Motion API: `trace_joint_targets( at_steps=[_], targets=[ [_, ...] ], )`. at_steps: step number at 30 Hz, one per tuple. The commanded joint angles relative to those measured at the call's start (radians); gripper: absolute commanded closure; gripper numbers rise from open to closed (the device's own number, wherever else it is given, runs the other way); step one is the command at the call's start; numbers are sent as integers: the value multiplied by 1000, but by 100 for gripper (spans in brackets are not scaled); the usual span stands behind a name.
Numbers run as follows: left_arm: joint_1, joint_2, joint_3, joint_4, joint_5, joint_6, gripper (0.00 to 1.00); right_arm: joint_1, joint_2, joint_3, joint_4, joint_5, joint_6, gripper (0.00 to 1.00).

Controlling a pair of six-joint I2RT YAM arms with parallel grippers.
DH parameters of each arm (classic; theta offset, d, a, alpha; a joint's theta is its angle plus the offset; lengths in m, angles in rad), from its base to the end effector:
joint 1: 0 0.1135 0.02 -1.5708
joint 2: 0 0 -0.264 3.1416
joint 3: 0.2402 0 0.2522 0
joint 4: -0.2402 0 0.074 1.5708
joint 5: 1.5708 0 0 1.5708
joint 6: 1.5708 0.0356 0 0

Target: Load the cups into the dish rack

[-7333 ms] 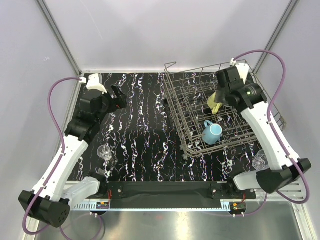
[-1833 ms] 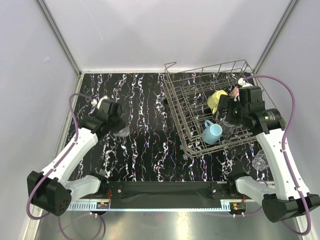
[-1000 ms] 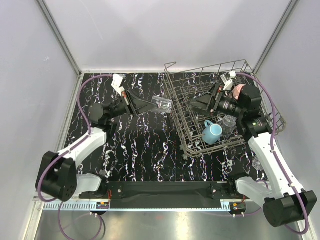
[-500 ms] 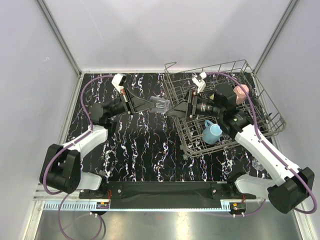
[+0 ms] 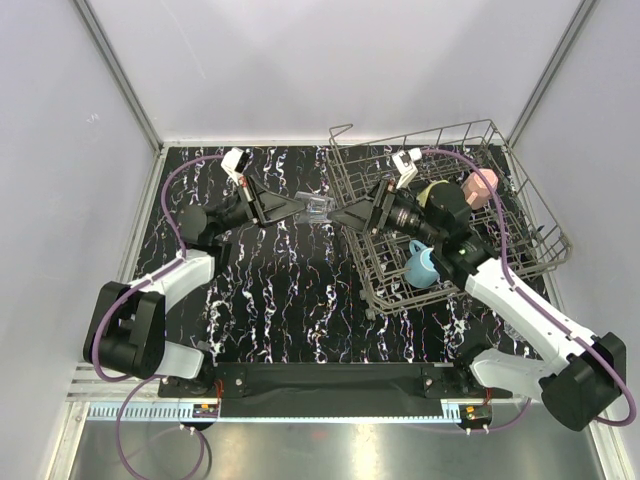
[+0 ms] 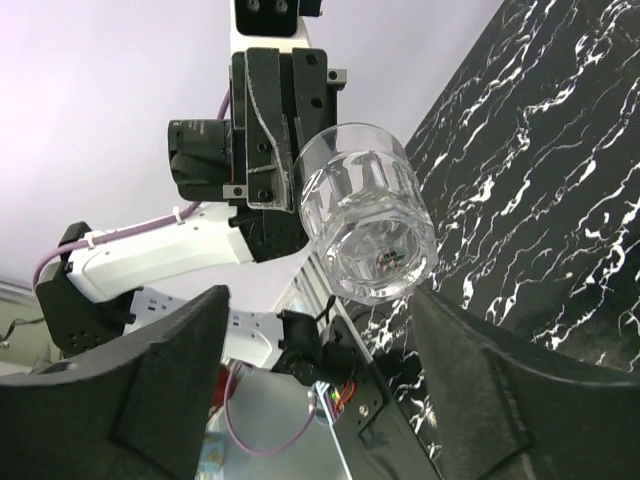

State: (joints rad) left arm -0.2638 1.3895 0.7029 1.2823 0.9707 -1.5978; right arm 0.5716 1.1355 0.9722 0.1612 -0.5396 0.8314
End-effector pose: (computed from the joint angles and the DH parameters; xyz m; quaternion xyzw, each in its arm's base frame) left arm 0.2605 -0.1008 0.3171 0.0675 0.5805 -0.7573 0.2914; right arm 0.2127 0.1586 0.3720 -0.0983 0.7009 0.5835 0.3983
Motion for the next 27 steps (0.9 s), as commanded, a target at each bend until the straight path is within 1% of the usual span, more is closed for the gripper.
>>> trace_joint_targets(
  at_steps=[1,3,7,14,16,21,22,25,27],
  targets=[
    [12,-12,-6,387,-30,-11,100,20,-37,-39,164,96,9,17],
    [17,-15,-11,385,-38,-13,100,36,-23,-49,202,121,14,15],
    [21,-20,-22,385,-49,-14,100,63,3,-64,261,162,9,14],
    [24,-24,-17,385,-41,-16,100,74,36,-63,275,184,0,19],
    [26,-26,-17,387,-41,-16,100,74,35,-59,261,185,-5,19],
    [29,-33,-14,387,-40,-13,100,76,3,-38,144,230,-66,19],
    [29,-33,-14,385,-41,-13,100,76,-2,-36,129,231,-80,18],
    [29,-37,-11,387,-38,-16,100,76,-5,-12,66,224,-127,16],
    [29,-41,-6,385,-33,-16,100,76,12,2,67,198,-140,16]
  ],
)
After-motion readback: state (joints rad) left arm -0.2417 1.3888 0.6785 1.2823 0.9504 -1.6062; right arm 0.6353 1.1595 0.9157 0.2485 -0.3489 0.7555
